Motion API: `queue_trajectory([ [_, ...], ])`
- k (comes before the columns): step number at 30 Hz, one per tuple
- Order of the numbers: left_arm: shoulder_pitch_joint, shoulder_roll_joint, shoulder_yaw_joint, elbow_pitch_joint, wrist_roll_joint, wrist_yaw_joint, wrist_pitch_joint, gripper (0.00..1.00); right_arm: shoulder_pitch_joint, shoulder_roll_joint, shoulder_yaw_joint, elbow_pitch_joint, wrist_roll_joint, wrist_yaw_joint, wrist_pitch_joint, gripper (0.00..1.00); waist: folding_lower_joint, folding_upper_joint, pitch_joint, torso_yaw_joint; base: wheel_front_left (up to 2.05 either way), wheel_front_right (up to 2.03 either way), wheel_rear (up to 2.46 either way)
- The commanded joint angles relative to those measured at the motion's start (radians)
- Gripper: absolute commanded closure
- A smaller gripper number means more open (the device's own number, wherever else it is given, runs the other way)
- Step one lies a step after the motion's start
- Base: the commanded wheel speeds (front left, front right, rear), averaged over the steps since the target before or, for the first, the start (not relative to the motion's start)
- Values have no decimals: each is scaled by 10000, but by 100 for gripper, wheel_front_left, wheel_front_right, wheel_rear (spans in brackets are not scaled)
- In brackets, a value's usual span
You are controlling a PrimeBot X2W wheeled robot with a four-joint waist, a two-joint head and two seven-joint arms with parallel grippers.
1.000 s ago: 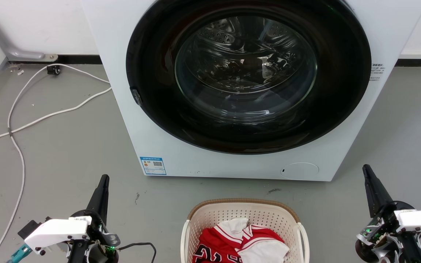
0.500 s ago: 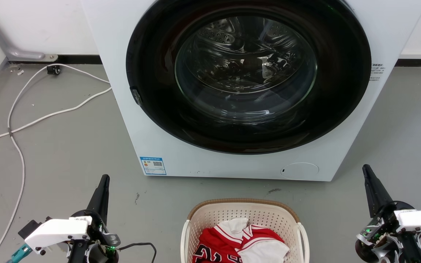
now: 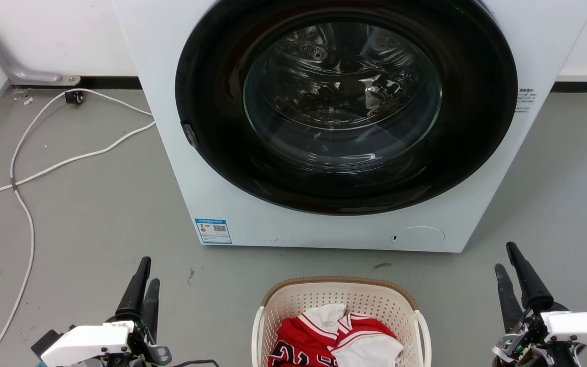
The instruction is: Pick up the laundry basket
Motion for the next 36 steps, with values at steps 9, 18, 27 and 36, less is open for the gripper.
queue_trajectory([
  [9, -44, 27, -7, -406, 352, -8, -470, 0, -8, -25, 111, -366, -407, 2, -452, 0, 0, 0, 24, -8, 0, 0, 0],
  [18, 40, 31, 463, -476, 1129, -12, -859, 0, 4, -26, 34, -468, -2107, 2, -845, 0, 0, 0, 47, -15, 0, 0, 0],
  [27, -228, 33, 1142, -687, 2723, 118, -1214, 0, -23, -27, -351, -1141, -5087, 2, -1200, 0, 0, 0, 113, -20, 0, 0, 0],
  [36, -89, 35, 810, -2156, 4886, 709, -1536, 0, -89, -27, -283, -2238, -7624, 3, -1525, 0, 0, 0, 198, -38, 0, 0, 0],
])
